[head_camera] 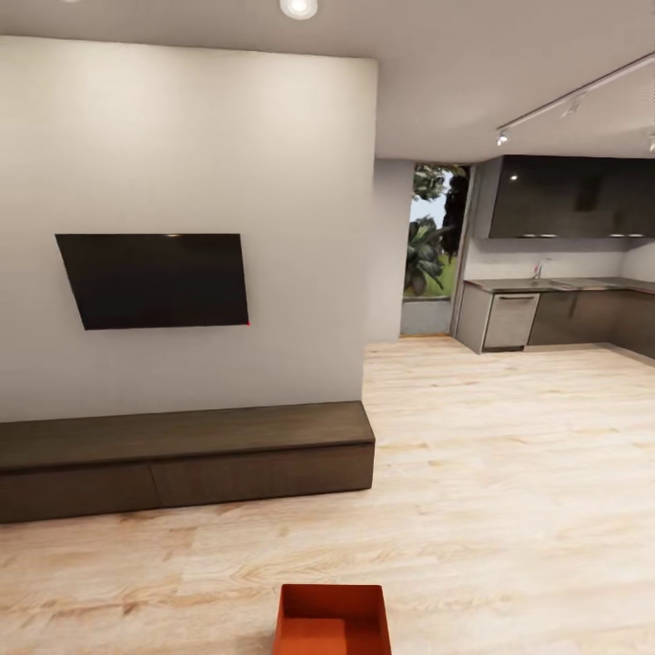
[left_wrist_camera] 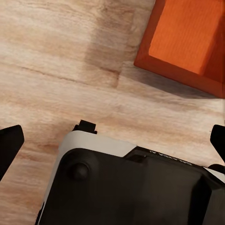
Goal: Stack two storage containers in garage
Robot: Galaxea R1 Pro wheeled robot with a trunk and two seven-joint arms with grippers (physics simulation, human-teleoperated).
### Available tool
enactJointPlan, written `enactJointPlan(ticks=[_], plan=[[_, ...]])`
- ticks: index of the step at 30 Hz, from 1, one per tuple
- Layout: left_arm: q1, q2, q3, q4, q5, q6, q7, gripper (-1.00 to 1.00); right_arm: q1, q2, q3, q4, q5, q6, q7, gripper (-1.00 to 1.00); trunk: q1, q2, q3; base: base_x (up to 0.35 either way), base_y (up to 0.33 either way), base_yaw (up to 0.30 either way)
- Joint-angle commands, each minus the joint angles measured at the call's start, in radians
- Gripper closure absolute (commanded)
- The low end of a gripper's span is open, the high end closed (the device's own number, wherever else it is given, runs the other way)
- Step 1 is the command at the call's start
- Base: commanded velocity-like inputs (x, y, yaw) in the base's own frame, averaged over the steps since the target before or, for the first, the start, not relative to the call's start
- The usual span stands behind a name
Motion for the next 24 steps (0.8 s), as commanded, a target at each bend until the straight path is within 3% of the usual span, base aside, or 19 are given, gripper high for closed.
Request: enactJointPlan(ticks=[1, 24], plan=[[0.000, 0.000, -0.006, 0.001, 0.006, -0.003, 0.003, -1.00, -0.001, 0.000, 0.008, 0.003, -0.010, -0.006, 0.000, -1.00, 0.000, 0.000, 0.000, 0.000, -0.210, 0.001], [0.000, 0.002, -0.006, 0.001, 0.006, -0.004, 0.003, -1.00, -0.001, -0.001, 0.004, 0.003, -0.014, -0.006, 0.000, -1.00, 0.000, 0.000, 0.000, 0.000, -0.035, 0.000]])
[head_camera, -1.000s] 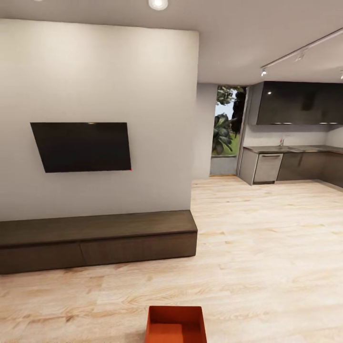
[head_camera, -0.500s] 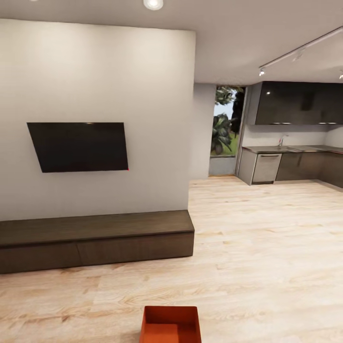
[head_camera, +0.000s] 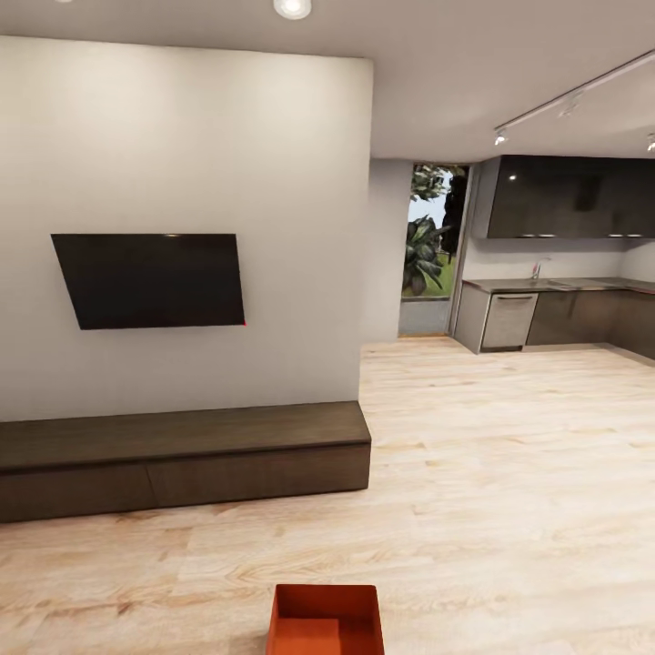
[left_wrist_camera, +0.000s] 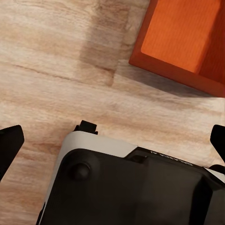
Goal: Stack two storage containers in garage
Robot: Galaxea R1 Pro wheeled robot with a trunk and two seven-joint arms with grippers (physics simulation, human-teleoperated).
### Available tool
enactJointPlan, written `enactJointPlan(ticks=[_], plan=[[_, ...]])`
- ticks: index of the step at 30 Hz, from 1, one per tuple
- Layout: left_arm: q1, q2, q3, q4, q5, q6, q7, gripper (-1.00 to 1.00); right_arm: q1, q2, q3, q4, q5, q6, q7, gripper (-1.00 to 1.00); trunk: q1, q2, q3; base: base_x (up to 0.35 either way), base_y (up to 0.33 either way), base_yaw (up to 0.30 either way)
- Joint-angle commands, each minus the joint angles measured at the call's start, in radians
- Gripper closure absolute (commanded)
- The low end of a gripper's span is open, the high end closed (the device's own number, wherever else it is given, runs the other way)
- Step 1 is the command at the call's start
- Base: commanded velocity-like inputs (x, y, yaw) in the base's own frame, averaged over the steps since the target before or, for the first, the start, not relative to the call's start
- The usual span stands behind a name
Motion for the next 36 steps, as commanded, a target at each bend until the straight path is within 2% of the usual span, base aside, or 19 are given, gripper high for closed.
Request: enactJointPlan(ticks=[1, 36], plan=[[0.000, 0.000, -0.006, 0.001, 0.006, -0.003, 0.003, -1.00, -0.001, 0.000, 0.009, 0.003, -0.010, -0.006, 0.000, -1.00, 0.000, 0.000, 0.000, 0.000, 0.000, 0.000], [0.000, -0.001, -0.006, 0.001, 0.006, -0.003, 0.003, -1.00, -0.001, 0.000, 0.013, 0.003, -0.007, -0.006, 0.000, -1.00, 0.000, 0.000, 0.000, 0.000, 0.035, 0.000]])
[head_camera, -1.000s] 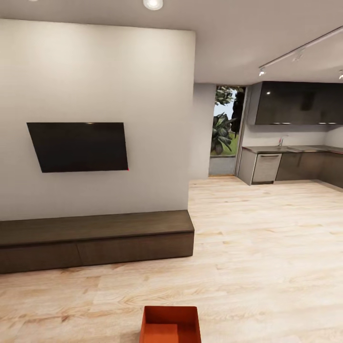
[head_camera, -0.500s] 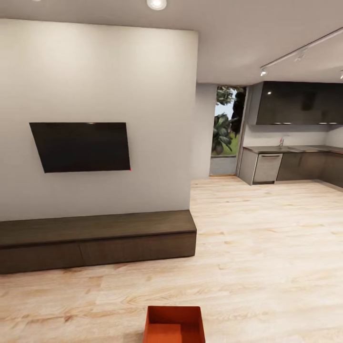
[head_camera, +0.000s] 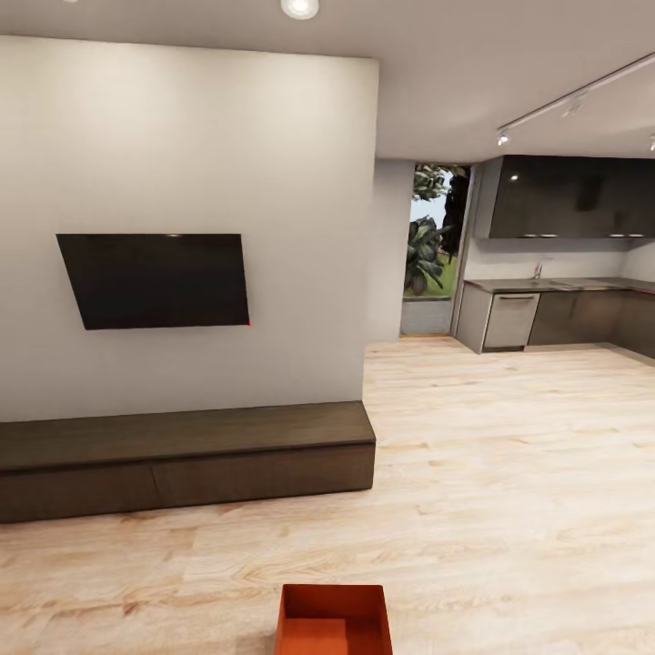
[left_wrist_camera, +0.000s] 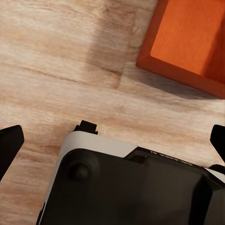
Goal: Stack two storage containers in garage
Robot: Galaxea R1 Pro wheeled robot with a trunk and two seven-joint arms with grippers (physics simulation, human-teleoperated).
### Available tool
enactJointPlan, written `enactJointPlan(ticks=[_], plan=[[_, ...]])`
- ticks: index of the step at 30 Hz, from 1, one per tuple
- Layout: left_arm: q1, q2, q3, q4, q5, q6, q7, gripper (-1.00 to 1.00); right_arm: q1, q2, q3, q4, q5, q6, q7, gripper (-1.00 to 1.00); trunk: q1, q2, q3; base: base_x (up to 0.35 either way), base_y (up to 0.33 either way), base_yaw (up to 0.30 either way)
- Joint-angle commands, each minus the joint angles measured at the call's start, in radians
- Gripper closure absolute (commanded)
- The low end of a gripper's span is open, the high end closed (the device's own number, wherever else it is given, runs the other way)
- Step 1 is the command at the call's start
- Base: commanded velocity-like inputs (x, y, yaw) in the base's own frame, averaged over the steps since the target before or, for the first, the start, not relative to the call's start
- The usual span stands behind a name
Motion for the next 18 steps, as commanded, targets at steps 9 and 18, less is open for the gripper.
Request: enactJointPlan(ticks=[9, 18], plan=[[0.000, -0.006, -0.003, 0.001, 0.006, -0.001, 0.002, -1.00, -0.001, 0.000, 0.008, 0.003, -0.012, -0.006, -0.001, -1.00, 0.000, 0.000, 0.000, 0.000, 0.000, 0.000], [0.000, -0.007, -0.003, 0.001, 0.006, -0.002, 0.002, -1.00, -0.001, -0.001, 0.008, 0.003, -0.010, -0.006, 0.000, -1.00, 0.012, -0.021, -0.010, 0.000, 0.000, 0.000]])
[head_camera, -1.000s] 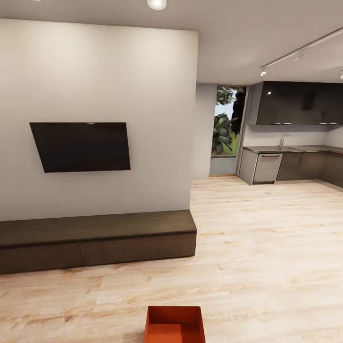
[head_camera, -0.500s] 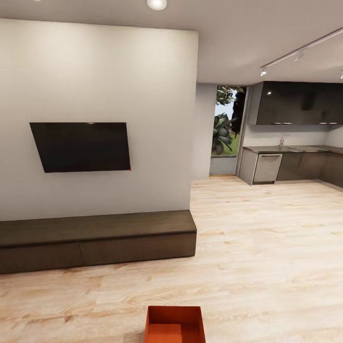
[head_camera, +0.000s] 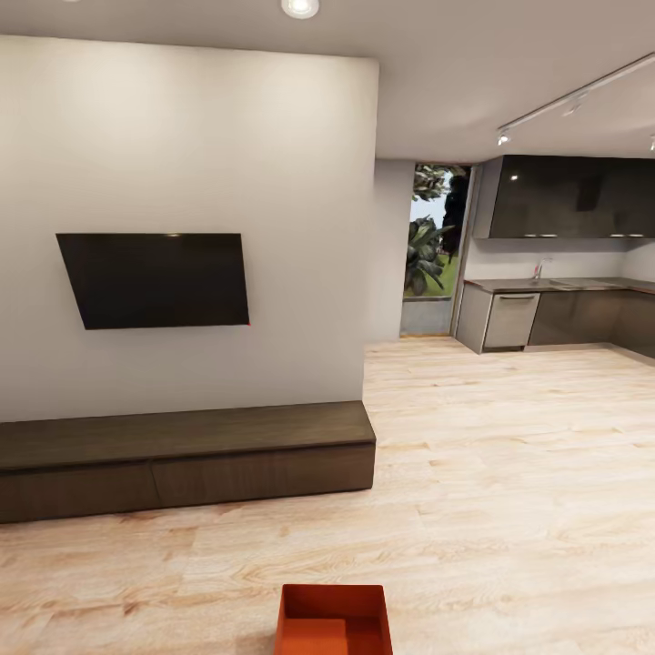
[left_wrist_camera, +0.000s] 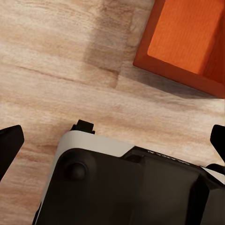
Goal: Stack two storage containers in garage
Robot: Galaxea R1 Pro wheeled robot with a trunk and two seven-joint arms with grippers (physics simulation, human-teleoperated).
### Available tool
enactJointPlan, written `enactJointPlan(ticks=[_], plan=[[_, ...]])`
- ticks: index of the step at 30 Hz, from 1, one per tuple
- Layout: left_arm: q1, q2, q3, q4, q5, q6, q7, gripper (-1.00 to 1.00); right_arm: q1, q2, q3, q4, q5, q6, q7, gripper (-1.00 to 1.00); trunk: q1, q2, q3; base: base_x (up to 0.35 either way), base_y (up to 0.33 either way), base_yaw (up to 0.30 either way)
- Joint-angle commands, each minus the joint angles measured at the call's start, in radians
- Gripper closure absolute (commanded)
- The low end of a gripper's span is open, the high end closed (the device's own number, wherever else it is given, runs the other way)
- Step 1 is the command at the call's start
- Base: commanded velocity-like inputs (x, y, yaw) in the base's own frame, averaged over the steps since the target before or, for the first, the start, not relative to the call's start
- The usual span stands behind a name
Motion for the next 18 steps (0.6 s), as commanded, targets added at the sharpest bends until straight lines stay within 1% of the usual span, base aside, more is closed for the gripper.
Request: enactJointPlan(ticks=[1, 12, 18], plan=[[0.000, 0.000, -0.006, 0.001, 0.006, -0.003, 0.003, -1.00, -0.001, 0.001, 0.008, 0.003, -0.009, -0.006, 0.000, -1.00, 0.004, -0.008, -0.004, 0.000, 0.000, 0.000], [0.000, 0.000, -0.006, 0.001, 0.007, -0.003, 0.004, -1.00, -0.001, 0.008, 0.002, 0.003, -0.010, -0.007, -0.001, -1.00, 0.046, -0.085, -0.039, 0.000, 0.000, 0.000], [0.000, 0.000, -0.004, 0.001, 0.007, -0.003, 0.003, -1.00, -0.001, 0.005, 0.001, 0.003, -0.009, -0.007, -0.001, -1.00, 0.069, -0.127, -0.057, 0.000, 0.000, 0.000]])
